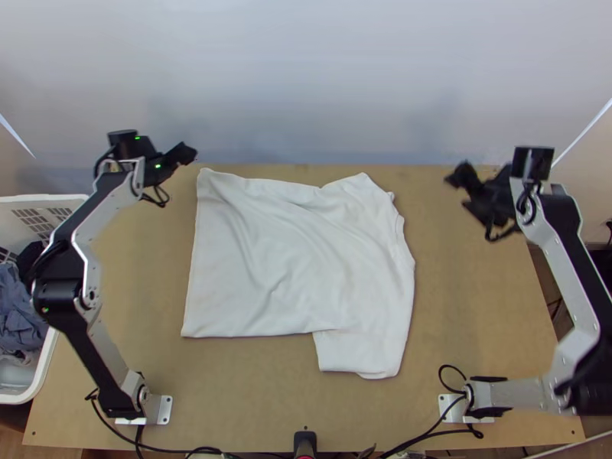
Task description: Fold the t-shirt
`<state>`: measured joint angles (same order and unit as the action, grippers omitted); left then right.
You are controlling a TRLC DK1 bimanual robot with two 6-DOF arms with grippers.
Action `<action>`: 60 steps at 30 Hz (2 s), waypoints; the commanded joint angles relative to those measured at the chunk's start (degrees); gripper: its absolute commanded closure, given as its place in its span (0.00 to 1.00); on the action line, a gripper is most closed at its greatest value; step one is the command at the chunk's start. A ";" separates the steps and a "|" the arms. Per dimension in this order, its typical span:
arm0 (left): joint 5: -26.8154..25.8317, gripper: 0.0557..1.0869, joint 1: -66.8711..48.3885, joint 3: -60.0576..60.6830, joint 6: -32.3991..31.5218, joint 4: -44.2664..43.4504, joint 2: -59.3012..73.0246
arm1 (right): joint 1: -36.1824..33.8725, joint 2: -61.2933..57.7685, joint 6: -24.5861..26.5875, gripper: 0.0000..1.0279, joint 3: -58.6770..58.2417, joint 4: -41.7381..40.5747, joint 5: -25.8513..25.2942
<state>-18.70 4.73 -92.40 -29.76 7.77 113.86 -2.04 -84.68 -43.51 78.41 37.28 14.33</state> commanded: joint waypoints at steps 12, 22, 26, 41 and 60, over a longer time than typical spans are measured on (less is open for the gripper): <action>-3.80 0.04 0.19 17.17 6.64 19.12 -28.26 | 4.77 30.02 5.89 0.08 -29.46 45.08 8.35; -1.96 0.04 0.81 27.71 6.99 23.69 -42.14 | 12.77 32.57 9.05 0.17 -41.50 34.79 8.35; -1.43 0.04 0.81 29.65 6.82 24.66 -46.10 | 14.52 33.44 9.67 0.47 -45.45 25.30 8.35; -0.64 0.04 4.41 31.67 7.96 29.14 -52.60 | 12.15 21.23 15.64 0.57 -47.47 16.16 16.79; -0.64 0.04 11.53 36.94 22.55 31.34 -54.45 | 12.77 21.14 16.79 0.76 -51.61 7.72 16.61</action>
<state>-19.31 11.77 -58.57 -16.43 38.37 60.45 10.59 -63.33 -26.72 28.73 49.82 30.94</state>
